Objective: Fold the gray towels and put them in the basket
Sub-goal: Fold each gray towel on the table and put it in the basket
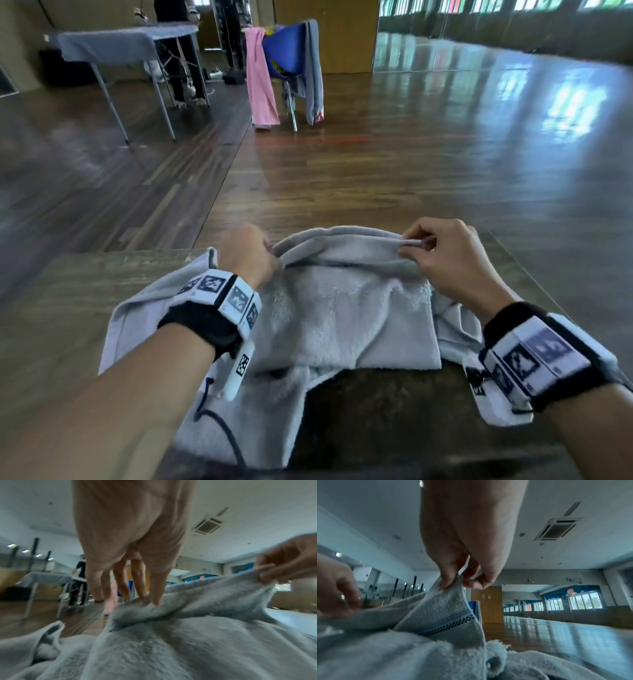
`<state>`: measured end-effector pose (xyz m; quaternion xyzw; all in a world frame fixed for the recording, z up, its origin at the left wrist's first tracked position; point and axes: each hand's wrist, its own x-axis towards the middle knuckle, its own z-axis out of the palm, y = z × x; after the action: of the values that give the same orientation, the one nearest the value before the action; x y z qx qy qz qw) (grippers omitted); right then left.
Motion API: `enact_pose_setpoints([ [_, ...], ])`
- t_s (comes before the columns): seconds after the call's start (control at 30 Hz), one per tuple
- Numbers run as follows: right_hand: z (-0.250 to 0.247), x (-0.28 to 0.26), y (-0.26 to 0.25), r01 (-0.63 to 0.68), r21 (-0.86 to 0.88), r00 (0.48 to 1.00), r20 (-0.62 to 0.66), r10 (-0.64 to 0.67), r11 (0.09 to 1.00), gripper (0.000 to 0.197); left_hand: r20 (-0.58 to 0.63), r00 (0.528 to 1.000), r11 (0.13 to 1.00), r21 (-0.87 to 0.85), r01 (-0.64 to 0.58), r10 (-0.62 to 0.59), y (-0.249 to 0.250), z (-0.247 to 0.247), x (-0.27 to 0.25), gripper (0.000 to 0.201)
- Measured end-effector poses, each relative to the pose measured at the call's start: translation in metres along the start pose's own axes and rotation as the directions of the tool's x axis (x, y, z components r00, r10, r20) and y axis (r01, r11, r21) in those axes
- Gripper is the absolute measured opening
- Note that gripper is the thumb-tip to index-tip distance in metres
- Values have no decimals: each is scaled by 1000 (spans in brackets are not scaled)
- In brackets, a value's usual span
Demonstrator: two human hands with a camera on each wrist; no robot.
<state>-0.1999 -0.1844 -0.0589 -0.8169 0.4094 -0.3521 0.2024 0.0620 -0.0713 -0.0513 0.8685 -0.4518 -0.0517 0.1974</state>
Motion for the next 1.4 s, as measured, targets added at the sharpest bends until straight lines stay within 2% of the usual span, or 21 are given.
enact_pose_setpoints([
  [0.07, -9, -30, -14, 17, 47, 999, 29, -18, 999, 17, -95, 981, 978, -103, -180, 171, 18, -4, -26, 26],
  [0.1, -11, -45, -19, 30, 63, 998, 47, -33, 998, 17, -121, 950, 929, -204, -309, 289, 28, -4, -40, 27],
  [0.17, -11, -67, -27, 69, 86, 996, 53, -74, 994, 17, -84, 858, 791, -351, -502, 507, 47, -1, -65, 26],
  [0.23, -10, -80, -30, 86, 105, 996, 8, -87, 991, 16, -4, 804, 731, -413, -543, 594, 61, 8, -85, 23],
  [0.3, -8, -87, -31, 61, 155, 998, -23, -58, 986, 10, 37, 802, 715, -477, -510, 597, 67, 16, -94, 21],
  [0.47, -6, -97, -31, 33, 294, 998, -64, -14, 955, 8, 48, 850, 688, -613, -389, 524, 61, 26, -102, 26],
  [0.57, -4, -100, -31, 50, 323, 996, -85, -23, 945, 8, 118, 824, 645, -687, -335, 554, 65, 29, -102, 23],
  [0.67, -5, -101, -30, 62, 351, 991, -134, -16, 934, 13, 145, 853, 682, -673, -286, 501, 68, 29, -92, 32],
  [0.8, -8, -99, -26, 59, 356, 988, -154, -4, 932, 13, 159, 814, 614, -739, -278, 559, 70, 34, -92, 19],
  [0.87, -5, -99, -25, 62, 342, 990, -142, -13, 938, 13, 163, 819, 628, -728, -276, 550, 71, 36, -93, 17],
  [0.93, -4, -98, -25, 71, 343, 988, -155, -18, 937, 12, 112, 849, 666, -676, -315, 516, 76, 36, -91, 20],
  [1.0, -4, -98, -24, 74, 355, 987, -158, -18, 932, 11, -18, 892, 697, -617, -365, 451, 81, 36, -89, 22],
  [1.07, -6, -99, -22, 56, 366, 995, -94, -23, 929, 12, -150, 924, 711, -599, -368, 352, 86, 36, -84, 18],
  [1.1, -7, -100, -21, 38, 369, 998, -52, -21, 929, 15, -177, 930, 712, -601, -362, 323, 88, 35, -83, 18],
  [1.17, -8, -100, -18, 2, 384, 1000, -15, 4, 924, 22, -157, 924, 701, -611, -368, 348, 90, 36, -81, 16],
  [1.3, -15, -95, -12, -16, 430, 991, -115, 73, 903, 23, -71, 866, 659, -619, -427, 495, 92, 43, -86, 11],
  [1.4, -18, -89, -9, -33, 455, 985, -134, 105, 890, 20, -40, 844, 620, -660, -425, 536, 94, 46, -86, 12],
])
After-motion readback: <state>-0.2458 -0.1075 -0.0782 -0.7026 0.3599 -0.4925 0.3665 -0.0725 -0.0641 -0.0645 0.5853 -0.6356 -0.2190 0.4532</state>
